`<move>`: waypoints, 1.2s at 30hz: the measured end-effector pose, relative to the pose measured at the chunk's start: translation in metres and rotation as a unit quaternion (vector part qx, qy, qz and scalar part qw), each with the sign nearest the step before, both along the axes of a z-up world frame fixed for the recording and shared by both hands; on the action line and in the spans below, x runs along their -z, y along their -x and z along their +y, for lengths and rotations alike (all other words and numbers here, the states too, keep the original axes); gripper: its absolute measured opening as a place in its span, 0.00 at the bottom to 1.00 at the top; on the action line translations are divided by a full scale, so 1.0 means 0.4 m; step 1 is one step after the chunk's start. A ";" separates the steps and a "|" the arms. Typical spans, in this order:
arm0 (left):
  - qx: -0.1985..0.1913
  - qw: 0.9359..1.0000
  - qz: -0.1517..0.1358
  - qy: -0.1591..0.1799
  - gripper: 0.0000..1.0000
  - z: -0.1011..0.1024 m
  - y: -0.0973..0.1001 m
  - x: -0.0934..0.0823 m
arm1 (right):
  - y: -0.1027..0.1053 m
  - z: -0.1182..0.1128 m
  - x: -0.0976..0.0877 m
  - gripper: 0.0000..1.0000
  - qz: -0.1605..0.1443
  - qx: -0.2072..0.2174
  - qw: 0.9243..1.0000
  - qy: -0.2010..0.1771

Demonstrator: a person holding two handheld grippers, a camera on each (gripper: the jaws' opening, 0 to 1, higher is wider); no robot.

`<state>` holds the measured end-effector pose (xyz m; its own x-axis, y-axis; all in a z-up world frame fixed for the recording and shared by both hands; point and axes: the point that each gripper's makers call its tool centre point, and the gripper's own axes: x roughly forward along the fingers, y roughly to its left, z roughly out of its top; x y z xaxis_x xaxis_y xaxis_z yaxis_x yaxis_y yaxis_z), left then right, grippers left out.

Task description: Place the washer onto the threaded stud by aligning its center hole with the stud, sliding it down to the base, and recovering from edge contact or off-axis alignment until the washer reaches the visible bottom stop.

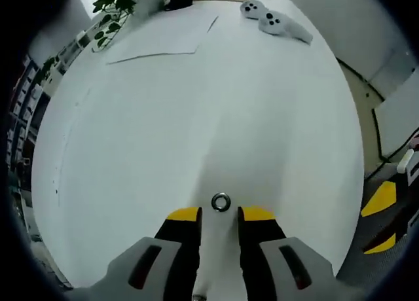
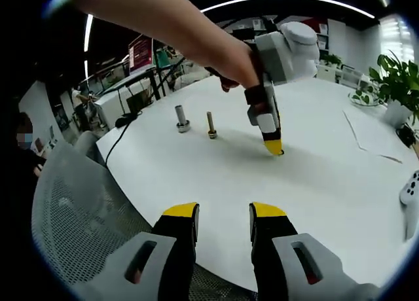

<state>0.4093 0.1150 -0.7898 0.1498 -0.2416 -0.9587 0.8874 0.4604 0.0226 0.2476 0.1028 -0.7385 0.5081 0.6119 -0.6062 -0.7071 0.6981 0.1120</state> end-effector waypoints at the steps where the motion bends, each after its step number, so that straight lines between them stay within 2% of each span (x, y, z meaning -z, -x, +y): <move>1: 0.002 1.000 0.000 -0.001 0.19 -0.004 -0.001 0.002 | 0.000 0.000 0.000 0.34 0.000 0.000 1.000 0.000; 9: 0.031 0.999 -0.002 -0.013 0.17 -0.015 -0.002 0.010 | 0.000 0.001 0.000 0.34 0.001 -0.001 1.000 0.001; 11: 0.035 0.999 0.009 -0.012 0.14 -0.017 0.004 0.013 | 0.000 0.001 -0.001 0.34 0.000 -0.001 1.000 0.000; 18: 0.027 0.999 0.018 -0.016 0.13 -0.014 0.004 0.013 | 0.001 0.001 -0.001 0.34 0.001 -0.001 1.000 0.000; 27: 0.053 0.998 0.010 -0.032 0.10 -0.014 0.007 0.015 | 0.001 0.002 -0.003 0.34 0.000 0.000 1.000 -0.002; 36: 0.043 0.999 0.008 -0.030 0.09 -0.014 0.008 0.012 | 0.002 0.002 -0.002 0.34 0.001 -0.001 1.000 0.000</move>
